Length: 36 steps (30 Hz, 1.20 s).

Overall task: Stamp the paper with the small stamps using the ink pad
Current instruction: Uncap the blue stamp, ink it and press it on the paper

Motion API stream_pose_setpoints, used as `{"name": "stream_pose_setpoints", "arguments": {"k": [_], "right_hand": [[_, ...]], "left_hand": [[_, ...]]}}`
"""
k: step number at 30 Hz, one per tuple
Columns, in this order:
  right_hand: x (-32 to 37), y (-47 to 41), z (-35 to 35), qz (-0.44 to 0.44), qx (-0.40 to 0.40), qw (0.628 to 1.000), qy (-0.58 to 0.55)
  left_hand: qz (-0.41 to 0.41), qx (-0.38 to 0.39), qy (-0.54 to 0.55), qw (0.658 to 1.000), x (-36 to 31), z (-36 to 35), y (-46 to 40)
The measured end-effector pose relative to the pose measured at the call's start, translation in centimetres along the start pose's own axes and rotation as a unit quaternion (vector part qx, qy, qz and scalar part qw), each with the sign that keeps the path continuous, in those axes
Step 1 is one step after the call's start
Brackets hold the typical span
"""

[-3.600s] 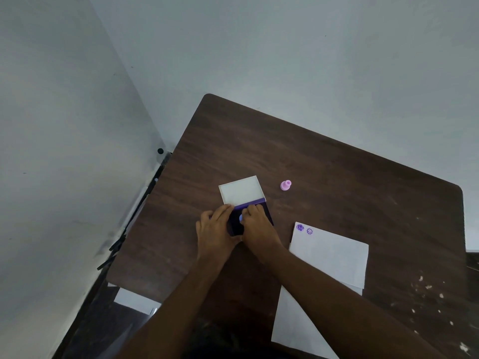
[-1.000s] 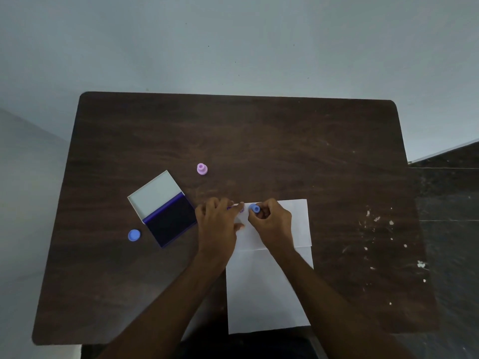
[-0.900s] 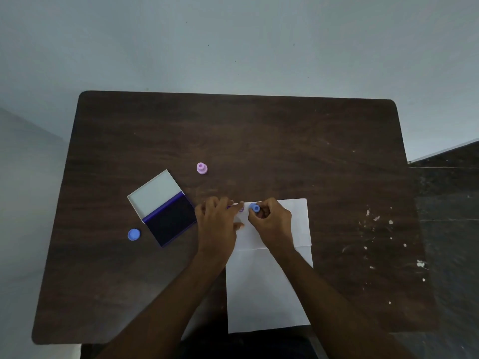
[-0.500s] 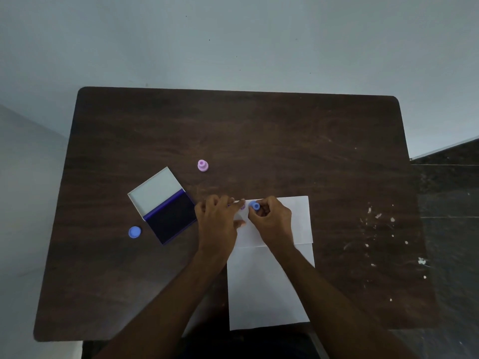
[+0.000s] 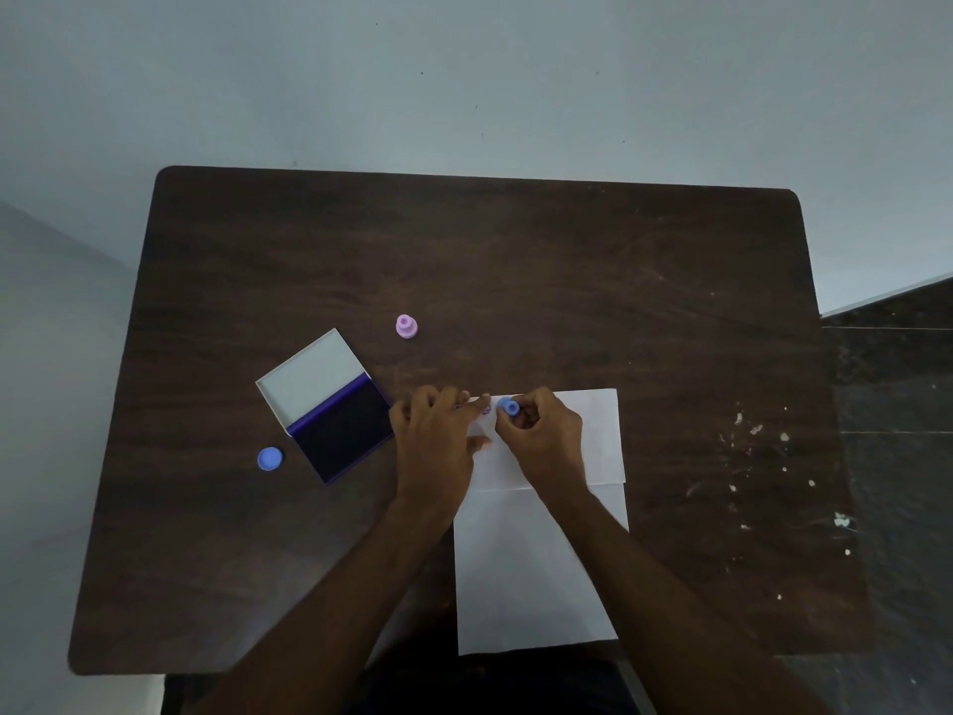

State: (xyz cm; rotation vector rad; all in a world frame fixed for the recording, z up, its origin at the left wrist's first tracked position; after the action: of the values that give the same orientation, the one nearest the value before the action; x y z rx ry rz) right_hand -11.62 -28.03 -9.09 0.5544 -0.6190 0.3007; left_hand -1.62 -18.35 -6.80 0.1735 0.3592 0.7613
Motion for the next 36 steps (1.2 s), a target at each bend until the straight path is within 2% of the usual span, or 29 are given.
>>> {"name": "stream_pose_setpoints", "arguments": {"k": [19, 36], "right_hand": [[1.5, -0.8, 0.4, -0.043, 0.040, 0.998, 0.028], [1.3, -0.6, 0.3, -0.036, 0.044, 0.998, 0.030]], "left_hand": [[-0.011, 0.011, -0.003, 1.000, 0.0, 0.3, 0.0], [-0.011, 0.009, -0.011, 1.000, 0.2, 0.2, 0.1]]}}
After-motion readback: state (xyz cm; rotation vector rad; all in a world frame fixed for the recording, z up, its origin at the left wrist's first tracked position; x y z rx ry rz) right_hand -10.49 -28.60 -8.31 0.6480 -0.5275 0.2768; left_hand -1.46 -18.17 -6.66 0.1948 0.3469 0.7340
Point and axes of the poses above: each hand's wrist, its own y-axis away from the middle knuckle, its own z-axis out of the back of the hand, x = y × z, the point moved 1 cm from there along -y, towards the middle knuckle, and after that the axes turned 1 degree about x, right-handed, at the moved point
